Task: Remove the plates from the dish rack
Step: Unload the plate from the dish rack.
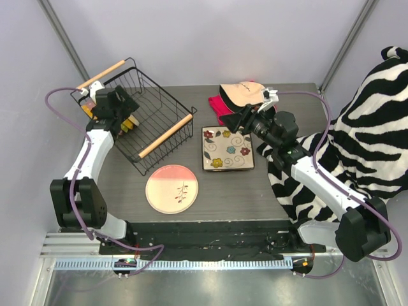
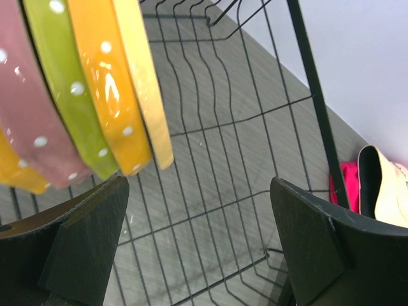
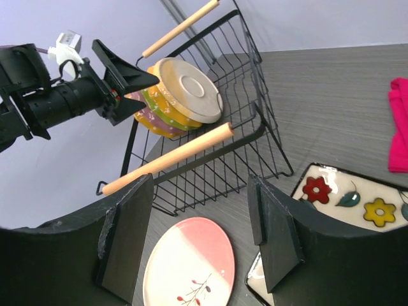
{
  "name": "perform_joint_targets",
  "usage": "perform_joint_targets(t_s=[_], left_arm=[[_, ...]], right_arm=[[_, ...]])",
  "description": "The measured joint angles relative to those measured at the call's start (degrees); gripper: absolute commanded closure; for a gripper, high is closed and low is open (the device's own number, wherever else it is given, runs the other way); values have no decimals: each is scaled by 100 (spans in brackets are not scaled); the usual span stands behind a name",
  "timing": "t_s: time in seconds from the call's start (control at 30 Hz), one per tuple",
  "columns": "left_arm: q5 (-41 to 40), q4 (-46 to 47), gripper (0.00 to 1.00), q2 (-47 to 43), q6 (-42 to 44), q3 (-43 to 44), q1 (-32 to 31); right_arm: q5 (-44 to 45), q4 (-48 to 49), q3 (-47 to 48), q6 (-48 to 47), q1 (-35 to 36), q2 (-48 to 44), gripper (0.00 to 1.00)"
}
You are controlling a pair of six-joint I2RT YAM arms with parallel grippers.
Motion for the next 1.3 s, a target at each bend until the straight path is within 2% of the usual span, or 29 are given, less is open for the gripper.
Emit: perform_joint_targets(t_s=[0.43, 1.3], left_arm=[[-2, 293, 3, 763, 66, 511, 0], [-131, 533, 2, 1486, 122, 859, -70]], right_arm=[[-157, 195, -146, 127, -146, -2, 32], [-345, 380, -267, 225, -358, 15, 32]])
